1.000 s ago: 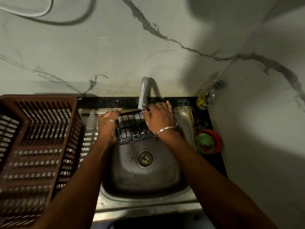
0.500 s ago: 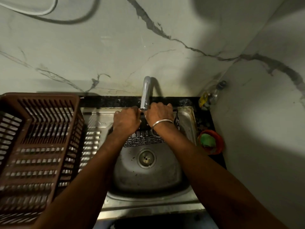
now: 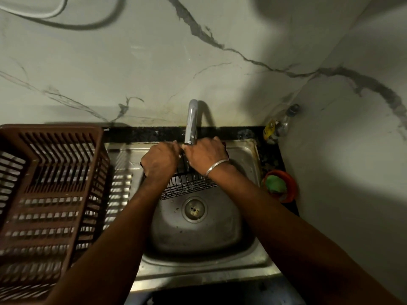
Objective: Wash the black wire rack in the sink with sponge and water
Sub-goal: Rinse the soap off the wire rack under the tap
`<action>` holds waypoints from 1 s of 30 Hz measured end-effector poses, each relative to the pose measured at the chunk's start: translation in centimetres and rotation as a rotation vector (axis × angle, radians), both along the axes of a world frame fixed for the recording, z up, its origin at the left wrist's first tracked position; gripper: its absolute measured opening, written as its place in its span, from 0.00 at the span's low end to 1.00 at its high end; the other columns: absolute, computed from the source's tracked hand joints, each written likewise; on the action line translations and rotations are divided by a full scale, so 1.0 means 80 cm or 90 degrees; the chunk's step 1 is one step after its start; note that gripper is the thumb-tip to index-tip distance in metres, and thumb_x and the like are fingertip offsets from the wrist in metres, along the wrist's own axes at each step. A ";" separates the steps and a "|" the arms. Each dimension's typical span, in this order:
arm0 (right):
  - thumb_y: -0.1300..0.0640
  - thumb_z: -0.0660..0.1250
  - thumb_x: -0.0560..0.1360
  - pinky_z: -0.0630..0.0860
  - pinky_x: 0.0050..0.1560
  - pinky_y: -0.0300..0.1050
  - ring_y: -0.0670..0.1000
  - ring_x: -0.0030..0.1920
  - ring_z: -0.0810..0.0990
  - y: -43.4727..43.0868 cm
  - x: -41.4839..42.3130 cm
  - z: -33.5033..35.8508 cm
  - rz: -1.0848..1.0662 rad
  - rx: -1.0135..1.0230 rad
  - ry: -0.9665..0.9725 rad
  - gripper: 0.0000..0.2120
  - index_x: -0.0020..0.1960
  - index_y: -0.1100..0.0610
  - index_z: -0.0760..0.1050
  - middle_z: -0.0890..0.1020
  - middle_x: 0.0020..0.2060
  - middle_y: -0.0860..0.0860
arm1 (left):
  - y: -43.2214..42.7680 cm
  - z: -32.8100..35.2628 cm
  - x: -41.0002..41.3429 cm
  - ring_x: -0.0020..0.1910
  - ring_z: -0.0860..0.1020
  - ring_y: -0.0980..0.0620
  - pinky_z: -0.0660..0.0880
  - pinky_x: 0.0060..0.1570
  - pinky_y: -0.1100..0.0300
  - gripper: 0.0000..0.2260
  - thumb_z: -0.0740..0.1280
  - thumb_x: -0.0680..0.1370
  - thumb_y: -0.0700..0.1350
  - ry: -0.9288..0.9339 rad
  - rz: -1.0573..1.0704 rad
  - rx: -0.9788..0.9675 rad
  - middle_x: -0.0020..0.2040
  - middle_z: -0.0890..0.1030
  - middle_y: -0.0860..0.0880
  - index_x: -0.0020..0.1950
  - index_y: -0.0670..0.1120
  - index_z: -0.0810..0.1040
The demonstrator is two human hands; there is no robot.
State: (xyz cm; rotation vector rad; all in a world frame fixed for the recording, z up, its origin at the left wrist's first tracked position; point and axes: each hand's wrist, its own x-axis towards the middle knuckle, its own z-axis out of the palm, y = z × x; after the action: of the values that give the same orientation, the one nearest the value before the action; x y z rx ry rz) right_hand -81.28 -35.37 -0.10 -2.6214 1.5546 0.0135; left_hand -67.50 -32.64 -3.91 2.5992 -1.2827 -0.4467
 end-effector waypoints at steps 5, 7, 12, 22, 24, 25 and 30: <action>0.44 0.63 0.84 0.70 0.55 0.52 0.55 0.45 0.81 -0.016 -0.010 0.009 -0.143 0.048 -0.061 0.17 0.47 0.53 0.82 0.79 0.39 0.50 | 0.008 -0.013 0.015 0.46 0.84 0.40 0.82 0.52 0.47 0.32 0.52 0.82 0.67 0.028 0.013 -0.031 0.46 0.85 0.42 0.50 0.44 0.85; 0.45 0.64 0.84 0.74 0.48 0.50 0.54 0.43 0.81 -0.007 -0.002 0.013 -0.140 0.052 -0.070 0.16 0.50 0.55 0.82 0.79 0.40 0.51 | 0.010 -0.014 0.010 0.48 0.84 0.40 0.82 0.54 0.46 0.33 0.51 0.83 0.68 0.047 -0.028 -0.039 0.48 0.85 0.41 0.51 0.44 0.85; 0.45 0.68 0.82 0.80 0.47 0.48 0.57 0.48 0.85 -0.012 0.008 0.021 -0.159 0.096 -0.132 0.15 0.55 0.56 0.84 0.86 0.48 0.55 | 0.010 -0.012 -0.018 0.46 0.81 0.42 0.77 0.48 0.50 0.31 0.53 0.87 0.62 0.073 -0.088 -0.085 0.47 0.84 0.41 0.51 0.40 0.84; 0.54 0.72 0.81 0.84 0.51 0.47 0.55 0.52 0.86 -0.023 0.015 0.004 -0.159 0.271 -0.369 0.08 0.55 0.59 0.83 0.87 0.52 0.56 | 0.004 -0.016 -0.008 0.45 0.81 0.44 0.73 0.45 0.54 0.28 0.55 0.88 0.63 0.381 0.038 -0.108 0.47 0.84 0.43 0.49 0.42 0.83; 0.45 0.68 0.82 0.84 0.47 0.48 0.56 0.46 0.86 -0.020 0.024 0.007 -0.177 0.262 -0.375 0.14 0.49 0.56 0.82 0.86 0.45 0.54 | 0.005 -0.014 -0.019 0.42 0.83 0.47 0.73 0.39 0.57 0.30 0.54 0.88 0.63 0.451 0.048 -0.148 0.44 0.85 0.43 0.49 0.40 0.83; 0.42 0.67 0.82 0.83 0.46 0.50 0.55 0.45 0.85 -0.018 0.023 0.007 -0.180 0.269 -0.391 0.16 0.45 0.54 0.80 0.85 0.43 0.54 | 0.006 -0.013 -0.022 0.40 0.83 0.48 0.74 0.37 0.57 0.30 0.54 0.88 0.63 0.466 0.057 -0.168 0.43 0.85 0.43 0.48 0.40 0.83; 0.30 0.66 0.75 0.83 0.53 0.55 0.53 0.49 0.84 -0.007 0.012 -0.017 -0.109 0.298 -0.359 0.18 0.50 0.44 0.79 0.86 0.46 0.48 | 0.009 -0.012 -0.002 0.34 0.79 0.47 0.70 0.34 0.58 0.30 0.58 0.87 0.63 0.467 0.104 -0.247 0.34 0.82 0.45 0.37 0.42 0.80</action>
State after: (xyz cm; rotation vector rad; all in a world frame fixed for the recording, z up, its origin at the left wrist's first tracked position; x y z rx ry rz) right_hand -80.33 -35.90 -1.42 -1.9068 1.3570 -0.3059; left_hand -67.65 -31.91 -4.88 1.9101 -0.7943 -0.9022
